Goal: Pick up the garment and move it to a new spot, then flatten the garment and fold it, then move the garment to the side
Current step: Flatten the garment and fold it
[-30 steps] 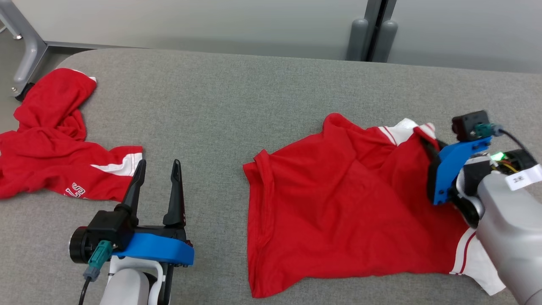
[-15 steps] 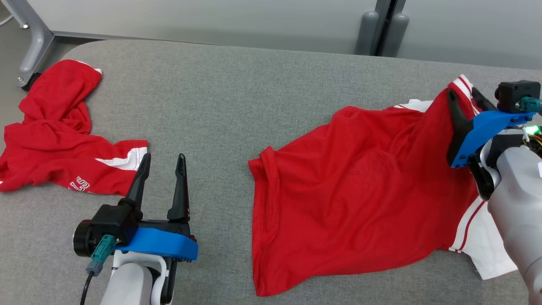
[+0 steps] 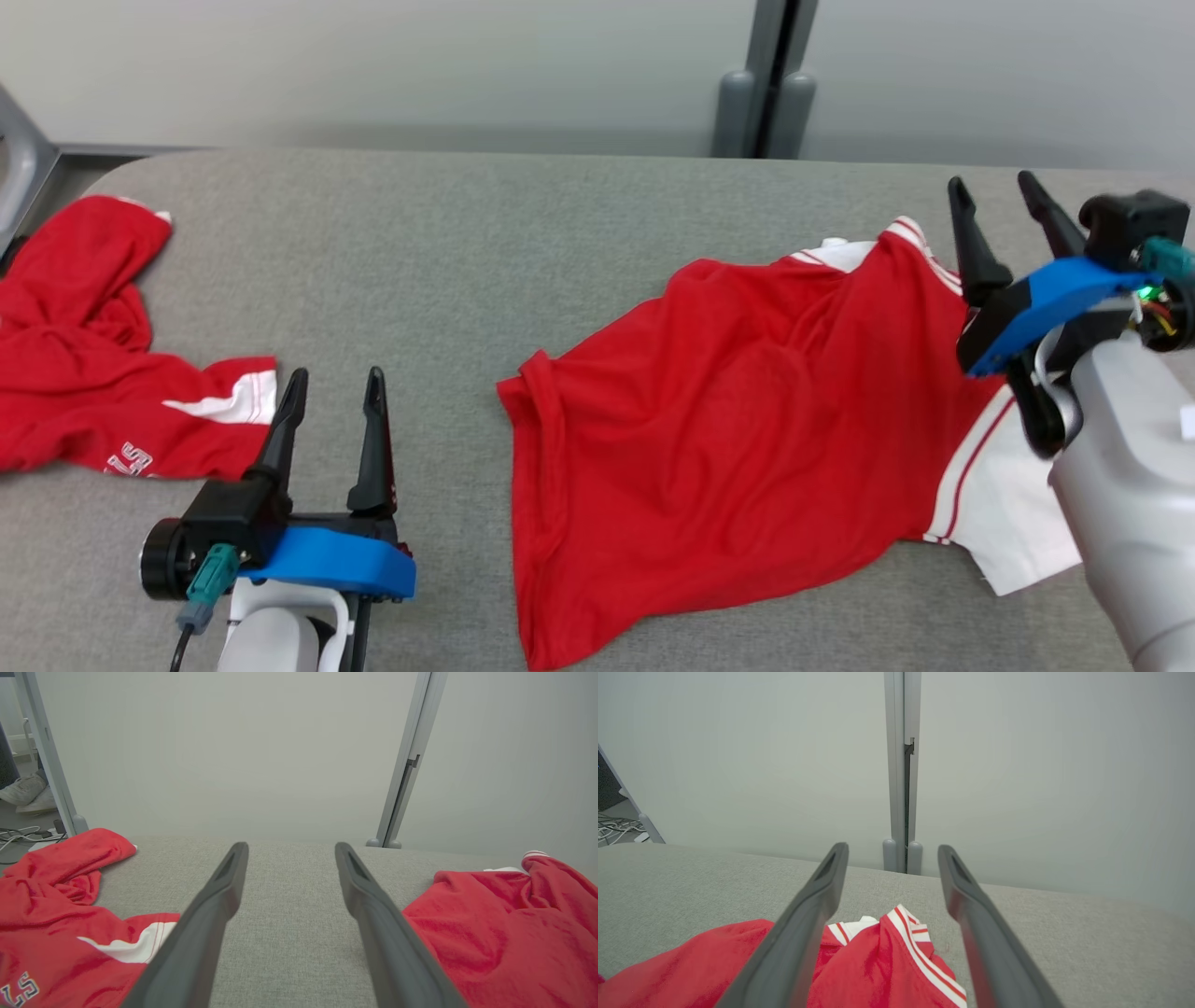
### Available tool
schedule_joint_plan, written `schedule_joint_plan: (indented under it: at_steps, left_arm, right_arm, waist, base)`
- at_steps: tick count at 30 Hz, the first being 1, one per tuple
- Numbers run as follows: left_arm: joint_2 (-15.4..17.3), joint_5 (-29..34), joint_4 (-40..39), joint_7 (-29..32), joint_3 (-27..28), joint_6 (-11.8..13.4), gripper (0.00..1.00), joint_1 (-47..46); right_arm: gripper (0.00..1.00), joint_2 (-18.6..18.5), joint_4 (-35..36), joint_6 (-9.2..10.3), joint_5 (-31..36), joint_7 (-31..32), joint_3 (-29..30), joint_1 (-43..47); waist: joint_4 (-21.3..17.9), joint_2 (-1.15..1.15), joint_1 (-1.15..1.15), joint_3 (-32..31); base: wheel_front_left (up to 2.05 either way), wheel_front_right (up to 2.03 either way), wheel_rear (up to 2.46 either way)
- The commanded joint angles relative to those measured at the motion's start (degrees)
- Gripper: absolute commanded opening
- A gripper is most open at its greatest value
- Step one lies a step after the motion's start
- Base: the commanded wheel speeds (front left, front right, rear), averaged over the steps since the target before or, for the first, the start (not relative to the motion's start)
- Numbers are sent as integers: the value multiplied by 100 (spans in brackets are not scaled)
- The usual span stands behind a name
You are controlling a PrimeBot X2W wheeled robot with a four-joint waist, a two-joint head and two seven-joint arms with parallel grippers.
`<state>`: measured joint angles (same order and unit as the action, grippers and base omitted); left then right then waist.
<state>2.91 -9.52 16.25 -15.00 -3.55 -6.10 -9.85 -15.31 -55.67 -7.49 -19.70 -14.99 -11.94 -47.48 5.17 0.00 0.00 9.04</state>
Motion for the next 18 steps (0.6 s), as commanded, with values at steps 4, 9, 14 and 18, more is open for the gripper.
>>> schedule_joint_plan:
  at_steps: [4,9,14,18]
  left_arm:
    - [-4,84,1,-27,159,-27,100,151]
    - [-3,145,28,-26,230,-50,100,273]
    - [-3,184,30,-26,264,-65,100,363]
    - [-4,208,28,-27,290,-81,100,368]
  right_arm:
    - [100,36,1003,-1,-32,-23,137,749]
    - [100,173,2108,-1,64,-24,482,1645]
    - [100,425,3038,-1,276,-24,934,2594]
    - [100,657,3452,-1,393,-24,1196,3155]
  waist:
    - [-263,0,0,-228]
    - [-381,0,0,-385]
    - [-433,0,0,-482]
    - [-447,0,0,-509]
  base:
    - [0,0,0]
    - [0,0,0]
    - [0,0,0]
    - [0,0,0]
